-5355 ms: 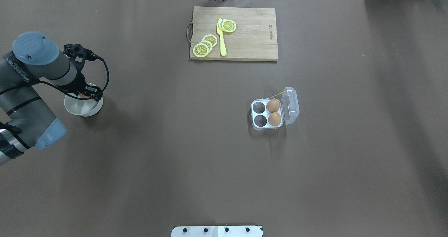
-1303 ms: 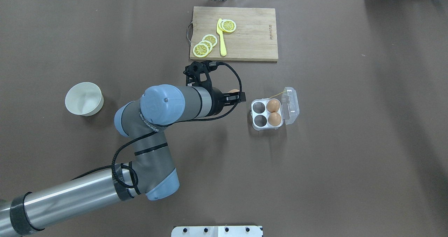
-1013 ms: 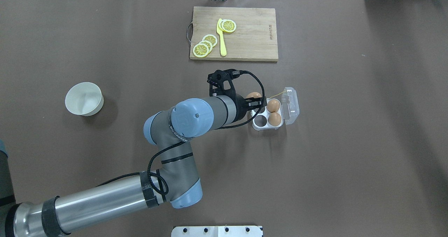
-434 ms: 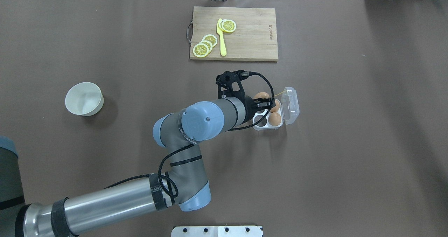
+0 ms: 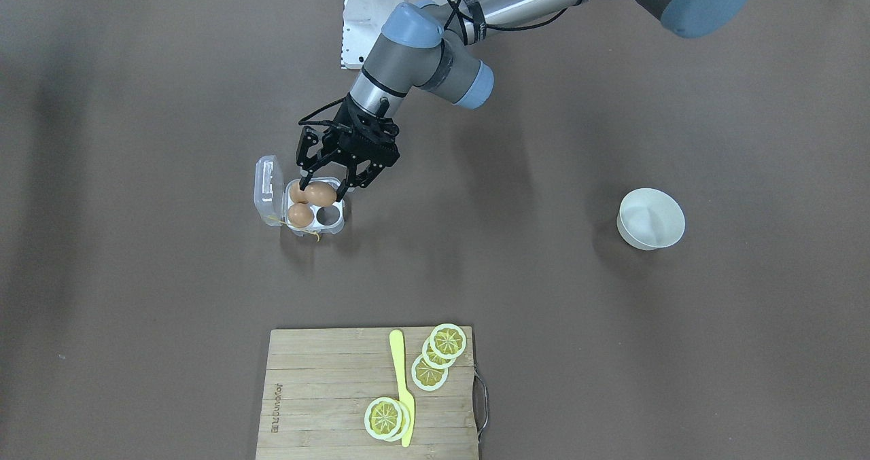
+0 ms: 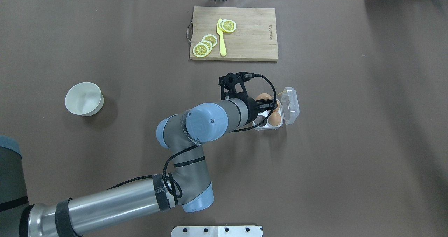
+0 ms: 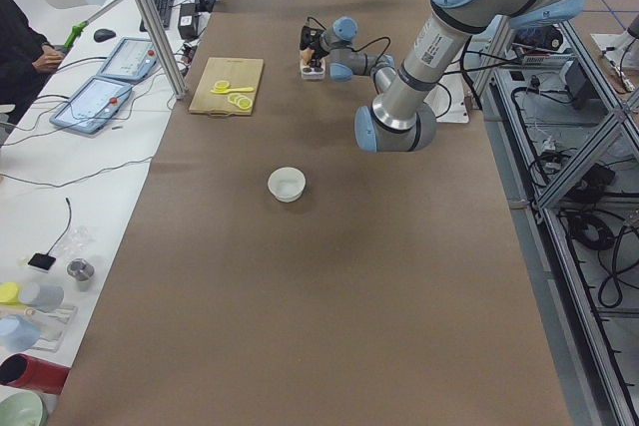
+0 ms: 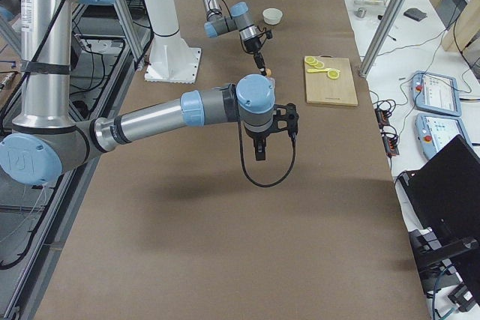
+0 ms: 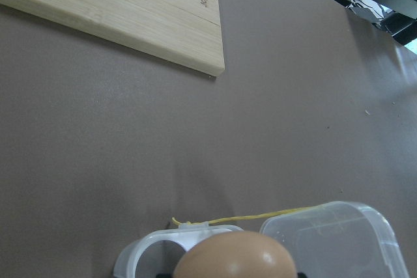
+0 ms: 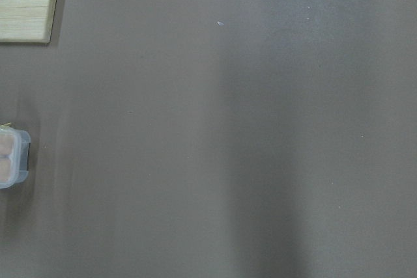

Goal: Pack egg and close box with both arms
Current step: 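Lower the egg into the empty cup and open the left gripper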

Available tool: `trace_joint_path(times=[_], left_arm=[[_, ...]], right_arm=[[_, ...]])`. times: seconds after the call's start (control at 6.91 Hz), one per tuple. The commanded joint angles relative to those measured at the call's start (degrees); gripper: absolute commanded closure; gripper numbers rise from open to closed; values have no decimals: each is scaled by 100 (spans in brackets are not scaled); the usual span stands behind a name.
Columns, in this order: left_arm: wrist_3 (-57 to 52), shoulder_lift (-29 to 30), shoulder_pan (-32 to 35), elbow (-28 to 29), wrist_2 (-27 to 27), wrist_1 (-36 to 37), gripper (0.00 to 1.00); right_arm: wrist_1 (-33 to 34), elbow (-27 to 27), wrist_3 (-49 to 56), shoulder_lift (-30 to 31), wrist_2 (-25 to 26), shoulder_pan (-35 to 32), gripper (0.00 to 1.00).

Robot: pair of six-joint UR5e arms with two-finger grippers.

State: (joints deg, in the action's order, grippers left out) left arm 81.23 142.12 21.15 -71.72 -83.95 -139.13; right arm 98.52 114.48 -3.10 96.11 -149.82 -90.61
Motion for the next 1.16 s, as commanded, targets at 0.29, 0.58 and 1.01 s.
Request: trace_joint_path(times=[0.29, 0.58, 1.01], left_arm=[[-2, 35, -6, 167, -7, 0, 50], [-2, 9, -58, 194, -7, 0, 50], [-2, 0, -111, 168, -7, 0, 47]], right_arm=[[9, 4, -6, -5, -3, 0, 0], [9, 4, -6, -5, -3, 0, 0], [9, 4, -6, -5, -12, 0, 0]])
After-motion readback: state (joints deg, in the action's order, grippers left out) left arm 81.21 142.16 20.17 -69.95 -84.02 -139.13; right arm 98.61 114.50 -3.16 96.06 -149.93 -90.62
